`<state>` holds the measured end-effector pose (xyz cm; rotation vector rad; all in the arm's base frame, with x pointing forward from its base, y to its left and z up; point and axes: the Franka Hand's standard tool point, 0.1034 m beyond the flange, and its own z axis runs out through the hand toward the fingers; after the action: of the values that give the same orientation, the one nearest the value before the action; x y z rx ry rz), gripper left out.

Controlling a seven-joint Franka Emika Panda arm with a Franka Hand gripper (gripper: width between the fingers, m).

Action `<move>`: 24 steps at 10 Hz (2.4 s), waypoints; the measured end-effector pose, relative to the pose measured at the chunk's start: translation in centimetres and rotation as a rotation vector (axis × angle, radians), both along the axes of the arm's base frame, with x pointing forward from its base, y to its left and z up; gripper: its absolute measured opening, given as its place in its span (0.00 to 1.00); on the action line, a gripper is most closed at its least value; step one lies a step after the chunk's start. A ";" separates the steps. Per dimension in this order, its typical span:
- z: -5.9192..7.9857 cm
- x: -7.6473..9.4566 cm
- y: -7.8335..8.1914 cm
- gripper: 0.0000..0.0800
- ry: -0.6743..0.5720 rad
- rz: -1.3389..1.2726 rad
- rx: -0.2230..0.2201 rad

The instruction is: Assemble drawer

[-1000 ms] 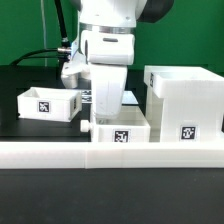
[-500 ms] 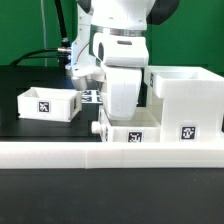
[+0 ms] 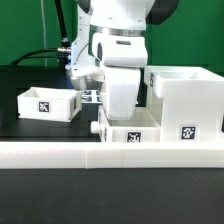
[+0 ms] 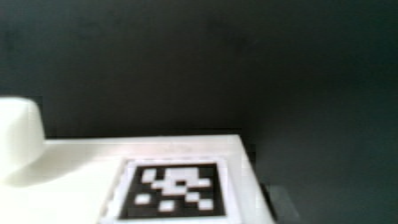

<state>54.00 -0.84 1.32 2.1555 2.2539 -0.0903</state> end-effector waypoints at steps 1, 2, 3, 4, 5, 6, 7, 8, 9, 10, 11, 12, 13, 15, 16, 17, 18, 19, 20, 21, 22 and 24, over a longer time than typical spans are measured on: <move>0.0 0.1 0.1 0.05 -0.001 -0.007 0.000; 0.0 0.1 0.3 0.05 -0.002 -0.017 0.000; 0.0 0.2 0.5 0.05 -0.003 -0.023 0.000; 0.0 0.2 0.8 0.05 -0.003 -0.030 0.001; 0.0 0.2 1.0 0.05 -0.004 -0.040 0.002; 0.0 0.2 1.1 0.05 -0.005 -0.051 0.002; -0.1 0.2 1.2 0.05 -0.005 -0.063 0.002; -0.1 0.2 1.2 0.05 -0.006 -0.066 0.003; -0.1 0.1 1.1 0.05 -0.006 -0.065 0.003; -0.1 0.1 0.9 0.05 -0.006 -0.062 0.003; -0.1 0.3 1.0 0.05 -0.009 -0.009 -0.003; -0.2 0.4 1.6 0.05 -0.012 0.019 -0.012; -0.1 0.6 2.0 0.05 -0.017 -0.001 -0.020; -0.1 0.8 1.9 0.05 -0.020 -0.016 -0.022; -0.2 0.8 1.8 0.14 -0.019 -0.017 -0.022; -0.2 0.8 1.7 0.14 -0.019 -0.018 -0.022; -0.1 0.8 1.7 0.31 -0.021 -0.029 -0.022; 0.1 0.7 1.4 0.54 -0.028 -0.059 -0.021; 0.4 0.8 1.0 0.70 -0.033 -0.081 -0.021; 0.8 0.7 0.8 0.70 -0.020 -0.090 -0.028; 1.7 0.8 0.7 0.79 -0.011 -0.093 -0.035; 3.4 1.2 0.9 0.81 -0.016 -0.094 -0.043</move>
Offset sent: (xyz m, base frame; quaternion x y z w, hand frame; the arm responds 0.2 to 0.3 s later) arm 0.0082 0.0138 0.0008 -0.0070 -0.0011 0.0169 0.9998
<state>55.20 0.01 4.75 2.2320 2.1216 -0.1210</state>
